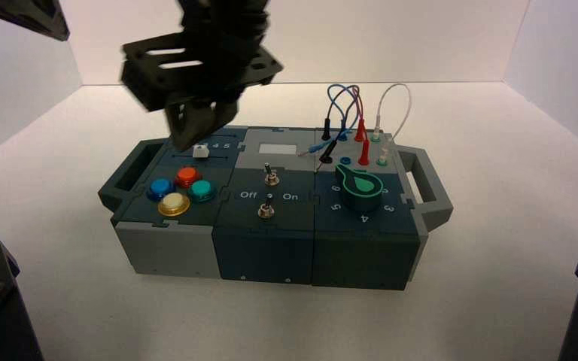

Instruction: Push the blue button with the right gripper.

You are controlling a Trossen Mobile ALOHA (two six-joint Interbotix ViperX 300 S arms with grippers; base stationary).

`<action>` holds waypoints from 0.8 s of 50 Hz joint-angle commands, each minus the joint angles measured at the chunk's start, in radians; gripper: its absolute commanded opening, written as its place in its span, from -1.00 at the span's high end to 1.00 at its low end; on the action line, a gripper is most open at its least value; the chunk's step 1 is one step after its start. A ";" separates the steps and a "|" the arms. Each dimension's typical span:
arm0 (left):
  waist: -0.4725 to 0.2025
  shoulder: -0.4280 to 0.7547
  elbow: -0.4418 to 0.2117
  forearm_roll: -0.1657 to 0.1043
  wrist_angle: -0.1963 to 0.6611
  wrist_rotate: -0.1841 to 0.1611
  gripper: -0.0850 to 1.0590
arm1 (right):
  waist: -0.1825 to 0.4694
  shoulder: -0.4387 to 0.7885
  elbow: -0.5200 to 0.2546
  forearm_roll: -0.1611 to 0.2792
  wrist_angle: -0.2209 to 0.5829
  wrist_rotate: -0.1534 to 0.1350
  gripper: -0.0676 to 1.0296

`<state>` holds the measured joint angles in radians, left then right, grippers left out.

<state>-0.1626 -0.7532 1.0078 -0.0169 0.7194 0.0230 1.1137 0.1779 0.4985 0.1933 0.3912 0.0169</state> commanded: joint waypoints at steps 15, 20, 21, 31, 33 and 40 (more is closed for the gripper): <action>0.011 0.038 -0.015 0.011 -0.002 0.000 0.91 | 0.012 0.061 -0.103 0.025 0.038 0.002 0.92; 0.011 0.052 -0.017 0.009 -0.003 0.000 0.91 | 0.014 0.074 -0.115 0.028 0.043 0.002 0.92; 0.009 0.054 -0.017 0.009 -0.005 0.000 0.91 | 0.014 0.077 -0.118 0.029 0.043 0.000 0.92; 0.011 0.048 -0.014 0.009 -0.011 0.000 0.91 | 0.014 0.106 -0.132 0.031 0.046 0.002 0.92; 0.009 0.048 -0.014 0.009 -0.011 0.000 0.91 | 0.014 0.112 -0.137 0.031 0.051 0.002 0.92; 0.009 0.046 -0.012 0.009 -0.011 0.000 0.91 | 0.012 0.140 -0.138 0.037 0.054 0.002 0.92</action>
<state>-0.1565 -0.7026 1.0078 -0.0107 0.7164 0.0230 1.1213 0.3221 0.3804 0.2240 0.4449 0.0169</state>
